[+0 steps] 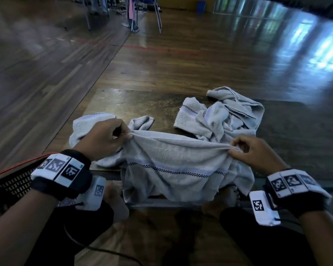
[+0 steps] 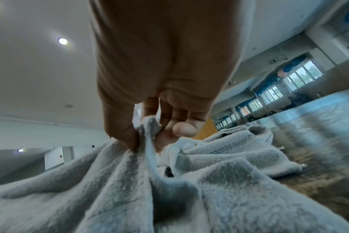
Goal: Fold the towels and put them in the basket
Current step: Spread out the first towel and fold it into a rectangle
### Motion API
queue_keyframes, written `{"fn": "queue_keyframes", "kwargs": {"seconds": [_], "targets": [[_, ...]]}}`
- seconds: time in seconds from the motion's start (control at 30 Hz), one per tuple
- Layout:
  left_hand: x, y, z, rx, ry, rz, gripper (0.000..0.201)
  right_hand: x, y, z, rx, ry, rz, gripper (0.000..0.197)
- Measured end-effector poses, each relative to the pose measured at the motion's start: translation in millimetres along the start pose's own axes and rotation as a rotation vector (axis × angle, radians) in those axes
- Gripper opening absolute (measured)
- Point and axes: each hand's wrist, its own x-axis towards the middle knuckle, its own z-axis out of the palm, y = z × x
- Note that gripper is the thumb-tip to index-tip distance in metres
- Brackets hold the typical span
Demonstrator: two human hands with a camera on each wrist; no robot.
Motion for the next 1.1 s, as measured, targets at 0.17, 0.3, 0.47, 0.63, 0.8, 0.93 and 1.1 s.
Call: {"fn": "queue_keyframes", "kwargs": {"seconds": [0.17, 0.3, 0.47, 0.63, 0.8, 0.93, 1.1], "targets": [[7, -3, 3, 0.079, 0.052, -0.039, 0.007, 7, -4, 12, -0.024, -0.022, -0.048, 0.017], [13, -17, 5, 0.127, 0.112, -0.143, 0.007, 20, -9, 18, -0.032, 0.016, -0.054, 0.021], [19, -41, 12, 0.219, 0.084, -0.260, 0.011, 44, -16, 40, -0.096, -0.112, -0.104, 0.010], [32, -48, 14, 0.234, 0.012, -0.255, 0.015, 56, -6, 53, -0.204, -0.090, -0.125, 0.015], [32, -48, 9, 0.245, -0.038, -0.222, 0.015, 54, -7, 57, -0.259, -0.024, -0.156, 0.012], [28, -51, 10, 0.178, -0.062, -0.272, 0.015, 50, -11, 49, -0.237, -0.012, -0.161, 0.007], [29, -54, 13, 0.155, -0.091, -0.274, 0.016, 50, -11, 47, -0.192, -0.156, -0.140, 0.010]]}}
